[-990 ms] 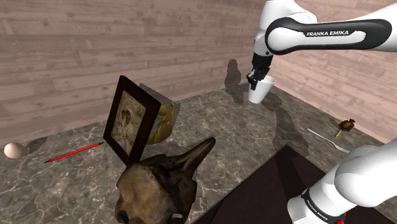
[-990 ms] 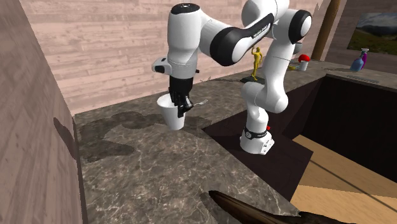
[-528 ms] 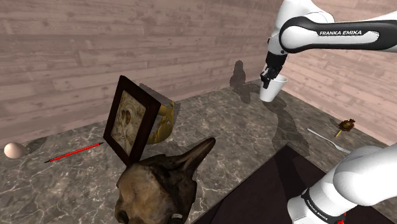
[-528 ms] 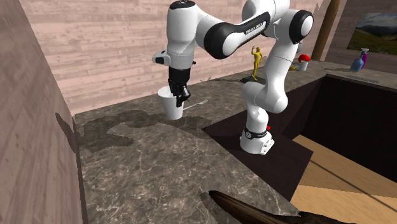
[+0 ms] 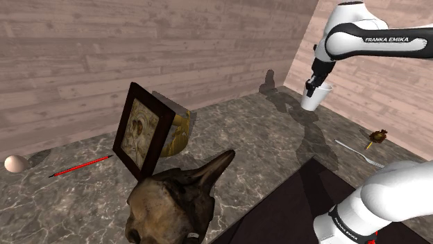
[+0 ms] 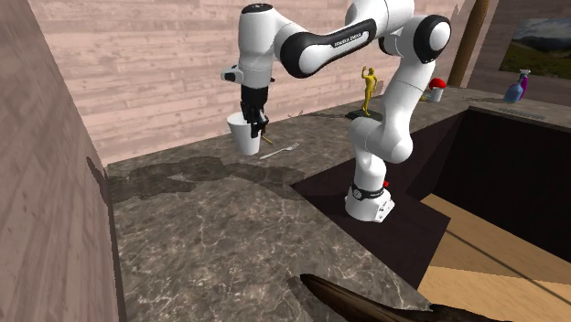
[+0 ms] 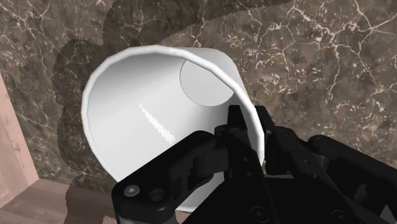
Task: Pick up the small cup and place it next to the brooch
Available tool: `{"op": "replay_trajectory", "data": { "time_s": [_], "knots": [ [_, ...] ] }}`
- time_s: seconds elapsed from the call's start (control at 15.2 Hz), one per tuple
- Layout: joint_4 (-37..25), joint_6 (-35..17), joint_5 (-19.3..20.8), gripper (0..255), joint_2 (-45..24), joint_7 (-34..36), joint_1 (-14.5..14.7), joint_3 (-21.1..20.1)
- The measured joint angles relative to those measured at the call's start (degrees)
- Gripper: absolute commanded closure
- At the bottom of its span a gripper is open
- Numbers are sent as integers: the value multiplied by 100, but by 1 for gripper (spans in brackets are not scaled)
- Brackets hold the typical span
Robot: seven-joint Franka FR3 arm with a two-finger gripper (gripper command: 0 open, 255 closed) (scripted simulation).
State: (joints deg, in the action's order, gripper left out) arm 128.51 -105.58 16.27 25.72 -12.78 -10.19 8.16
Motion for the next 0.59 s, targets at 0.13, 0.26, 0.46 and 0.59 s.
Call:
{"op": "replay_trajectory", "data": {
  "time_s": [0.13,0.26,0.46,0.59],
  "knots": [
    [23,-47,80,255,40,-259,-101,198],
    [-19,-103,165,255,23,-559,-213,429],
    [-32,-189,284,255,41,-994,-377,767],
    [-84,-258,338,255,-8,-1258,-464,976]
  ]
}}
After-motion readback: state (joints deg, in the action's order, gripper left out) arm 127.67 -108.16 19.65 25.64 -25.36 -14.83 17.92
